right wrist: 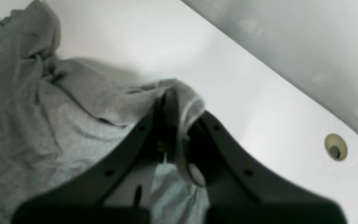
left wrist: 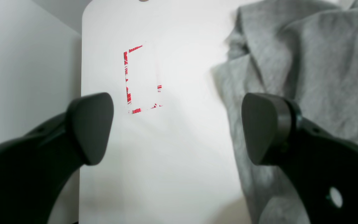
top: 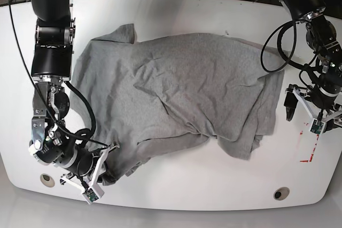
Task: Layout the t-shirt on the table in an organized manner, then fold the t-shirt properly
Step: 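Drag the hem with the right gripper away from the robot, then release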
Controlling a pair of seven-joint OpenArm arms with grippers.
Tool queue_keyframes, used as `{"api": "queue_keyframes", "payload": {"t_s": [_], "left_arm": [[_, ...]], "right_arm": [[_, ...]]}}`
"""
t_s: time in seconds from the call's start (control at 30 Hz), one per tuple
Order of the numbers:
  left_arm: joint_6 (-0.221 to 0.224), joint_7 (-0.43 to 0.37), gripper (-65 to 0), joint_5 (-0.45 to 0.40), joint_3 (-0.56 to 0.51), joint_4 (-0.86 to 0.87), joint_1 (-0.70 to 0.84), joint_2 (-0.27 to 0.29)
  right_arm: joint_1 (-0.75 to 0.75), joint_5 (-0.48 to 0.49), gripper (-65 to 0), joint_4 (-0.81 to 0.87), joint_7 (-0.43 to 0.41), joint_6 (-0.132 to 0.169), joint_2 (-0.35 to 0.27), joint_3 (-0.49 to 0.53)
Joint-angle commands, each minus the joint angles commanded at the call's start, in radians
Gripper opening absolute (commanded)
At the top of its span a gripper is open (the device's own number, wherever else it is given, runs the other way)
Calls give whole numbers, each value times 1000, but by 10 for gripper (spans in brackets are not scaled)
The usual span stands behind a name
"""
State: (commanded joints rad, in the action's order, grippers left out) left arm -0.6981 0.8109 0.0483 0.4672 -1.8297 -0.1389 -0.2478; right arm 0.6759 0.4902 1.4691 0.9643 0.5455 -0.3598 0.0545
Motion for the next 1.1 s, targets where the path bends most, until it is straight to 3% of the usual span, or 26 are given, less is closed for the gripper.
{"api": "queue_keyframes", "payload": {"t_s": [0.17, 0.33, 0.37, 0.43, 0.47, 0.57, 0.73, 0.93, 1.1], "left_arm": [[0, 0, -14, 0, 0, 0, 0, 0], [0, 0, -14, 0, 0, 0, 0, 0], [0, 0, -14, 0, 0, 0, 2, 0], [0, 0, -14, 0, 0, 0, 9, 0], [0, 0, -14, 0, -2, 0, 17, 0], [0, 0, -14, 0, -3, 0, 21, 0], [0, 0, -14, 0, -2, -2, 21, 2], [0, 2, -14, 0, 0, -2, 29, 2], [0, 2, -14, 0, -2, -2, 44, 2]], "right_arm": [[20, 0, -607, -143, -115, 0, 2, 2], [91, 0, -442, -331, -210, -3, 21, 3], [117, 0, -363, -390, -215, -6, 21, 3], [143, 0, -273, -436, -215, -6, 23, 3], [160, 0, -175, -470, -215, -6, 21, 3], [163, 0, 0, -480, -213, -6, 14, 3], [110, 6, 0, -396, -100, -3, -51, -2], [-20, 8, 0, -218, -28, -6, -100, -5], [-198, 8, 0, -20, 49, -6, -123, -104]]}}
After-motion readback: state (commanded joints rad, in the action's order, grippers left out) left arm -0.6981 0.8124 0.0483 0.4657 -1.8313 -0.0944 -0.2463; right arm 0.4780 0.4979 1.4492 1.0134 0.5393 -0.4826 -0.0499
